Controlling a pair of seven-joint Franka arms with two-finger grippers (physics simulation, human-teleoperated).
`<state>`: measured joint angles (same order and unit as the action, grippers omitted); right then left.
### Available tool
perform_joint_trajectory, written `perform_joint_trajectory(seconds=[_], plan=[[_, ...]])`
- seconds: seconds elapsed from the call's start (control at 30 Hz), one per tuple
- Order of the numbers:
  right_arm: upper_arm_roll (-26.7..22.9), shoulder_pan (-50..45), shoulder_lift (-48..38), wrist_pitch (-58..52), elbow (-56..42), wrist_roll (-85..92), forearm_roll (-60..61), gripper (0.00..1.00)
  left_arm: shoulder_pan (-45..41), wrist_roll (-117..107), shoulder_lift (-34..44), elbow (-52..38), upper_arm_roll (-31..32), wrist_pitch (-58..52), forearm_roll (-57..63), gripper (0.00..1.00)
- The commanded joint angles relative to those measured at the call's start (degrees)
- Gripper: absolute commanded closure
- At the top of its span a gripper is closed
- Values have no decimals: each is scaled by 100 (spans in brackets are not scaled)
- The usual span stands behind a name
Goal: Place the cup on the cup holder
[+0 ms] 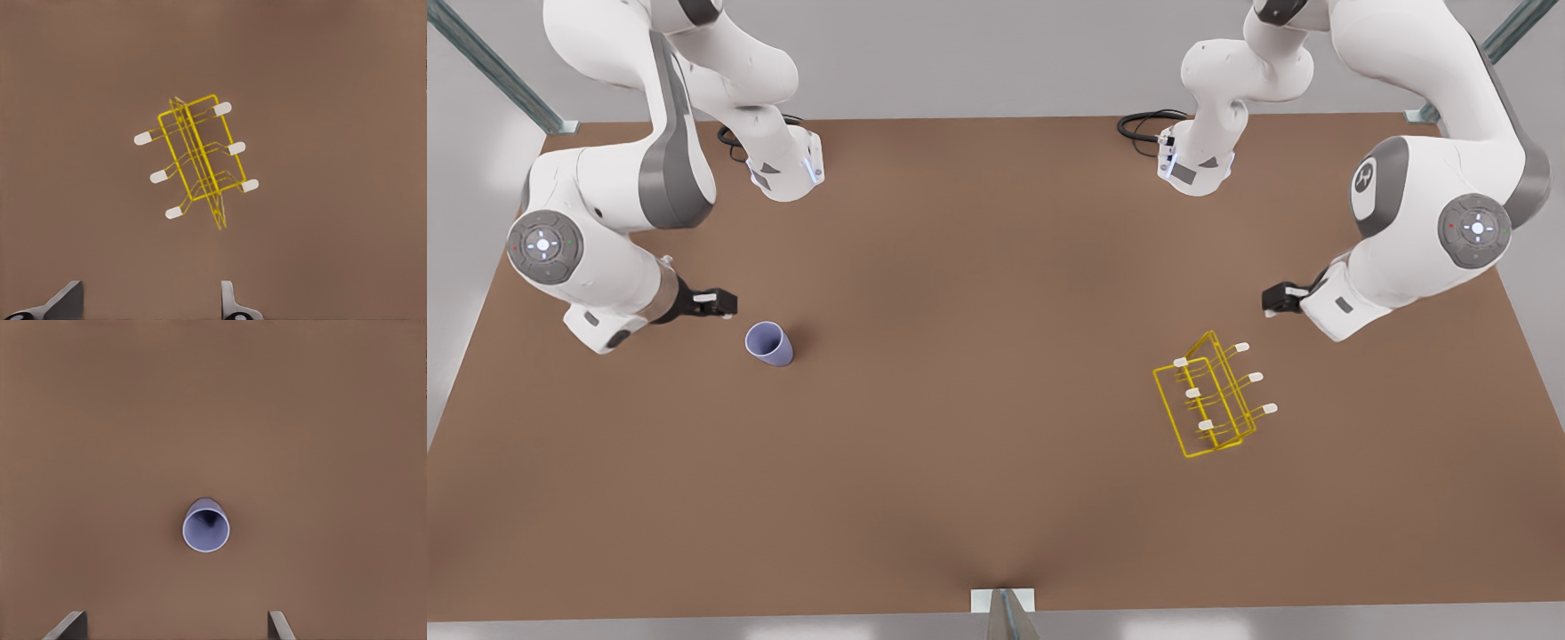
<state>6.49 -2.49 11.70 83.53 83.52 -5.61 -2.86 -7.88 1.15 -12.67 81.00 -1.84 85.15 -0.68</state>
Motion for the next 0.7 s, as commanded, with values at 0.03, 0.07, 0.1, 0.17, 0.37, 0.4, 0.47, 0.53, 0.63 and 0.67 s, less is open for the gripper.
perform_joint_trajectory(seconds=[0.03, 0.07, 0.1, 0.17, 0.37, 0.4, 0.47, 0.53, 0.63, 0.67], plan=[[1, -6, -1, 427, 16, -388, 48, 0, -3, 69, 10, 3, 0, 467, 42, 0], [10, -67, 69, 375, 121, -405, 83, 0, -3, 69, 10, 3, 9, 450, 42, 0], [10, -287, 535, 427, 262, -475, 224, 0, -3, 60, 1, 3, 0, 415, 42, 0], [273, -595, 896, 1595, 824, -1108, 224, 0, -3, 78, -7, 38, 9, 397, 42, 0], [625, -270, 720, 3055, 2011, -995, 189, 0, 41, 96, -34, 73, -9, 353, 42, 0], [625, -129, 597, 3055, 2168, -792, 189, 0, 76, 96, -34, 82, -27, 336, 42, 0], [625, -129, 386, 3573, 2942, -792, 189, 0, 77, 104, -34, 117, -35, 371, 42, 0], [625, -59, 131, 3644, 3329, -783, 189, 0, 77, 96, -34, 135, -36, 336, 42, 0], [616, -6, 131, 3837, 3706, -669, 171, 0, 77, 104, -42, 179, -35, 371, 51, 0], [616, -6, 140, 4030, 3874, -722, 171, 0, 77, 104, -42, 179, -35, 362, 51, 0]])
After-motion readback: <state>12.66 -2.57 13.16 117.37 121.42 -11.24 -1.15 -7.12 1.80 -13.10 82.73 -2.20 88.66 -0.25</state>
